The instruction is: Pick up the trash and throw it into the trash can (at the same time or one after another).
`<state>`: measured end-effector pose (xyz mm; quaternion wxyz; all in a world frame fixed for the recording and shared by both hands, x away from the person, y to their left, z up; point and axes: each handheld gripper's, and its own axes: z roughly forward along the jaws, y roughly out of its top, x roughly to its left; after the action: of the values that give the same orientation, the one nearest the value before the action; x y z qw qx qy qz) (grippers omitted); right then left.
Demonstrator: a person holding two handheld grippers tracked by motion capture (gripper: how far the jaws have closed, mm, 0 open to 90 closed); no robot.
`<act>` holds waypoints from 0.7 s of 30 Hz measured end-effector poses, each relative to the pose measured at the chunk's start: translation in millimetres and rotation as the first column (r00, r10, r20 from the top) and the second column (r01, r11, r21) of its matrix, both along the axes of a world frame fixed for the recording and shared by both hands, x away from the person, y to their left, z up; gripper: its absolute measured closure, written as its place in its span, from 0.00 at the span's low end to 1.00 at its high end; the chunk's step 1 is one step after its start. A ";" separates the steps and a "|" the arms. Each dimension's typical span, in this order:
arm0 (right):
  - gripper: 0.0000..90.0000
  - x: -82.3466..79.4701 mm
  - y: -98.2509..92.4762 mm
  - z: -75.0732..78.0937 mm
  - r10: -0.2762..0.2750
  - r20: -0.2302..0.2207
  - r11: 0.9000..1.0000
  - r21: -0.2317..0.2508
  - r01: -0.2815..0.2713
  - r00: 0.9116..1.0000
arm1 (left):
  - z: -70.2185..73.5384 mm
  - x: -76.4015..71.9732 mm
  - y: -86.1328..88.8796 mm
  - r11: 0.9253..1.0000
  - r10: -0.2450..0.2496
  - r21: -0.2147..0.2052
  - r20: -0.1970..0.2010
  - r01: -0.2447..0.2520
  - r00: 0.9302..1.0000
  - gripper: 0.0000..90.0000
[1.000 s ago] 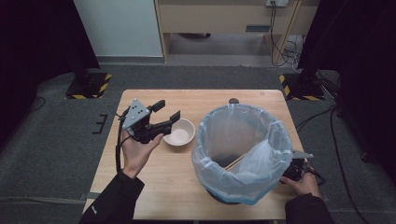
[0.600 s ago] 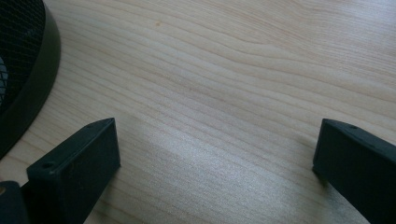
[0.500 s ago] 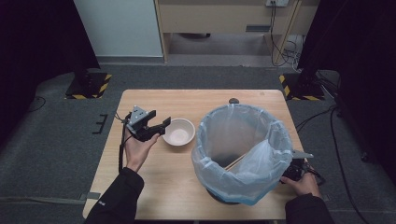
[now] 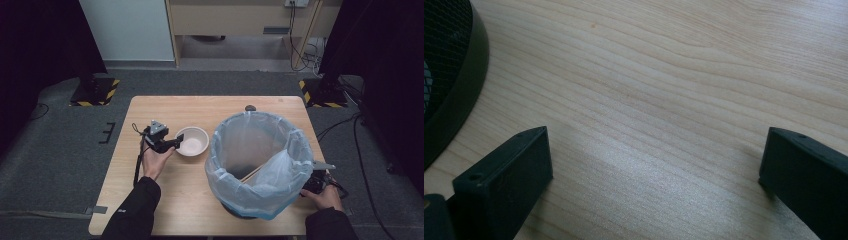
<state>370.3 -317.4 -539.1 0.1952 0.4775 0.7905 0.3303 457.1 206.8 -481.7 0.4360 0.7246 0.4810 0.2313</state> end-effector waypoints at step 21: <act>0.01 0.0 0.0 0.0 0.000 0.000 1.000 0.000 0.000 1.000 | -36.2 11.0 -3.5 1.000 0.024 -0.007 -0.180 -0.026 0.983 0.58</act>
<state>370.3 -317.4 -539.1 0.1953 0.4775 0.7904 0.3303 468.0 203.3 -517.9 0.3913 0.7342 0.5287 0.1680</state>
